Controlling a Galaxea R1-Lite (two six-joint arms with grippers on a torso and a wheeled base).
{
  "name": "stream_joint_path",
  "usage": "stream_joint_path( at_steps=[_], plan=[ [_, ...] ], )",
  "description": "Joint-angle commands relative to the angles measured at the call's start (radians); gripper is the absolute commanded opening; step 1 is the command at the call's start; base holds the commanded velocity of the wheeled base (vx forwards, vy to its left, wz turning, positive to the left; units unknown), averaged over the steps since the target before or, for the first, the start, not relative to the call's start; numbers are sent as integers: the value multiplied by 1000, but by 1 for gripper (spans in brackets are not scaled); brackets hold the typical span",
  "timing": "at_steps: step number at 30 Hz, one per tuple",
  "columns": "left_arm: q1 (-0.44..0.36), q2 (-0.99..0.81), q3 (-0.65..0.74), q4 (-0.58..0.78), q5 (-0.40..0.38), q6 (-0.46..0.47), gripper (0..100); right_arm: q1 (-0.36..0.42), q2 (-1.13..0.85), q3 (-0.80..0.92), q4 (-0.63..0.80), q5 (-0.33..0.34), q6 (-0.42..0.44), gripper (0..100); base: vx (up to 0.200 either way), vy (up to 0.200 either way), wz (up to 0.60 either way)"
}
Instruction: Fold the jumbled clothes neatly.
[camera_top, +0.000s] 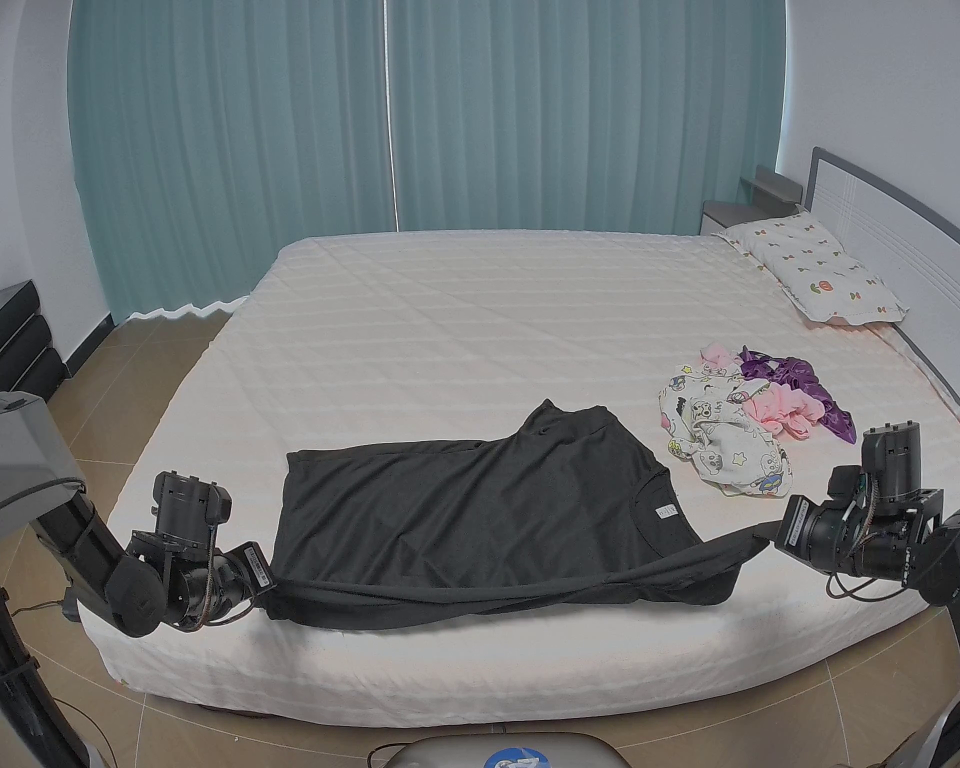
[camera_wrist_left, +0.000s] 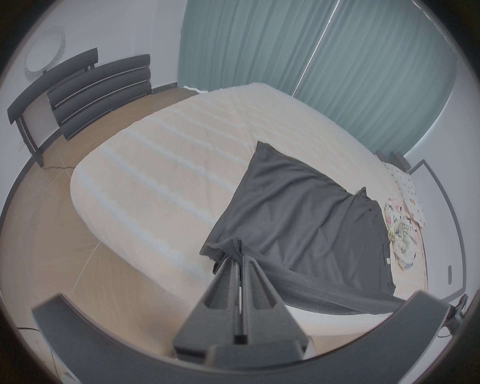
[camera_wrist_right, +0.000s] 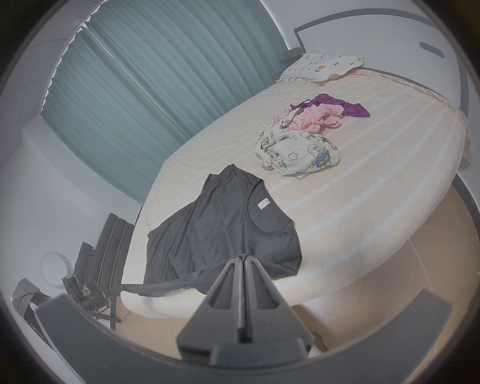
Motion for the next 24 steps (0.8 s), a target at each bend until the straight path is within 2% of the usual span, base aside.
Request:
stream_joint_path(
  at_steps=[1,6,19,22,24],
  plan=[
    [-2,-19,15,13,-6,2,0,0,-83,25,21,1,-6,0,0,0,0],
    [15,12,-69,15,-8,2,0,0,-26,-17,15,1,-9,0,0,0,0],
    [19,233,-322,19,5,2,0,0,259,-254,12,-1,-9,0,0,0,0],
    [21,245,-336,21,5,2,0,2,275,-268,12,-1,-9,0,0,0,0],
    [31,323,-433,52,39,1,0,0,348,-345,12,-7,-8,0,0,0,0]
  ],
)
